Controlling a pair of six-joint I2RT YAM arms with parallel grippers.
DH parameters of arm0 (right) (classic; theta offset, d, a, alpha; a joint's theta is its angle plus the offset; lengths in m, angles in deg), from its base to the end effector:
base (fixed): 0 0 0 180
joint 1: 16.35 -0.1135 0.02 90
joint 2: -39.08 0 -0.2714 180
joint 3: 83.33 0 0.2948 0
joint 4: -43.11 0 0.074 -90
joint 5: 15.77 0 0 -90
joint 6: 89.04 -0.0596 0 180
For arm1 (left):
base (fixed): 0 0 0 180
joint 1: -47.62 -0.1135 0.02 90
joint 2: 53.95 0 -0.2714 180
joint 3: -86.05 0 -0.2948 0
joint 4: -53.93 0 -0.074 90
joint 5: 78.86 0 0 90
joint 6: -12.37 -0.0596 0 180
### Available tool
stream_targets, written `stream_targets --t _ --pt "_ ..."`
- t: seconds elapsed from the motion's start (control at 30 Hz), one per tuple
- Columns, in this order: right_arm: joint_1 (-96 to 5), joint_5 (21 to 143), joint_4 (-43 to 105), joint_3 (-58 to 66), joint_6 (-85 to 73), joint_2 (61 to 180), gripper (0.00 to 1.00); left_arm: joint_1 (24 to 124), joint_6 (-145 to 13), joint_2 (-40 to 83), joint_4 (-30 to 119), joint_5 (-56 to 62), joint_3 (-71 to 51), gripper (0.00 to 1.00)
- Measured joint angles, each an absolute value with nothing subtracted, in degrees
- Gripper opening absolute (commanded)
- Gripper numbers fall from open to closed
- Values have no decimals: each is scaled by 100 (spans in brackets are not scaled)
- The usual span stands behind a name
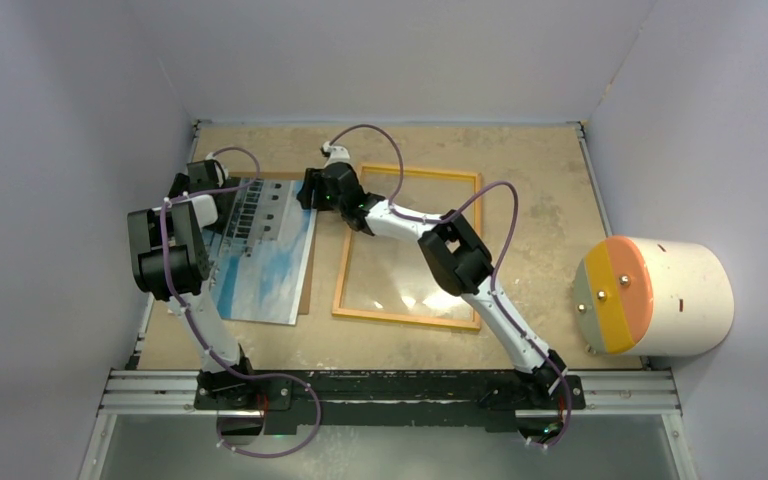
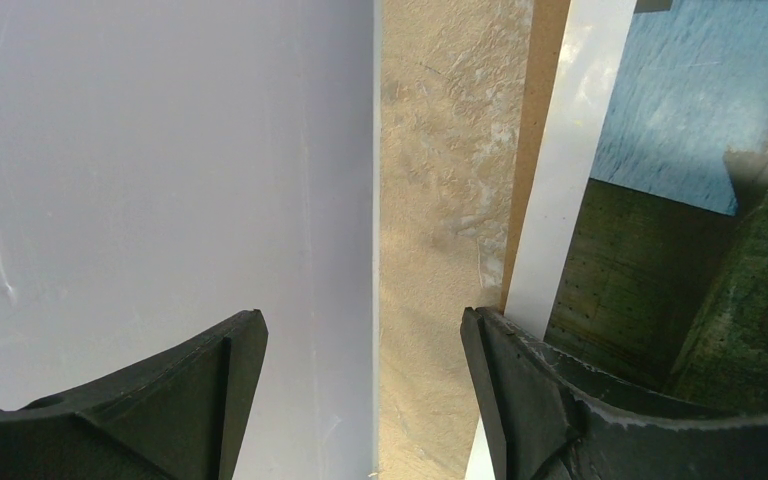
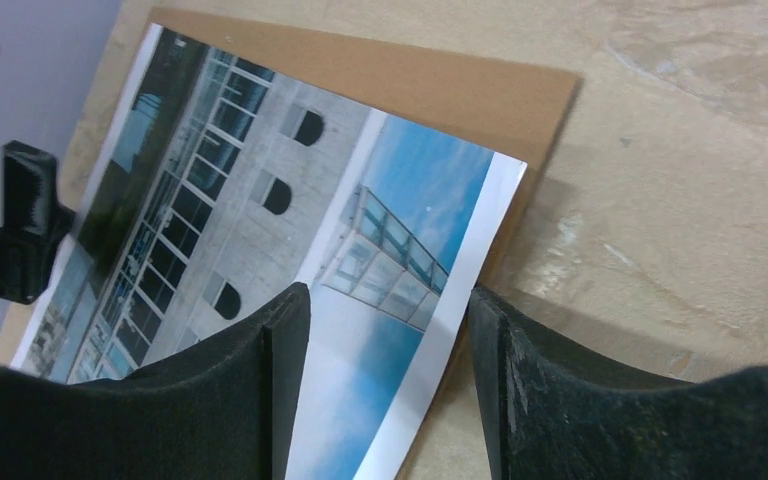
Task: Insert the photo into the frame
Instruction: Pick up the photo at the center of the board.
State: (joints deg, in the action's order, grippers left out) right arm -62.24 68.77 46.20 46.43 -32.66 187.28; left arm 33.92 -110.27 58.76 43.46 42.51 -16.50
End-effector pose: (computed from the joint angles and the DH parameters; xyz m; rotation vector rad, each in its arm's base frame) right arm 0.4627 0.4691 0.1280 -0.1365 1.9260 0.8701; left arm 0.4324 0.1374 0.1042 0.1269 2.4598 1.0234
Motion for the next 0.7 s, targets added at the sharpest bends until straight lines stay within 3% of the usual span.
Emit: stream_targets --t 0.43,0.5,0.7 --pt "-6423 7041 4563 4715 -3286 18547 60 3392 -11027 5876 4353 4264 -1650 77" --pt "-6419 7120 4565 4713 -3358 18547 53 3392 -11027 5876 4353 4264 -1650 77" --pt "-6248 7730 5015 4447 -4031 18547 17 3392 -11027 5876 4355 4264 -1652 77"
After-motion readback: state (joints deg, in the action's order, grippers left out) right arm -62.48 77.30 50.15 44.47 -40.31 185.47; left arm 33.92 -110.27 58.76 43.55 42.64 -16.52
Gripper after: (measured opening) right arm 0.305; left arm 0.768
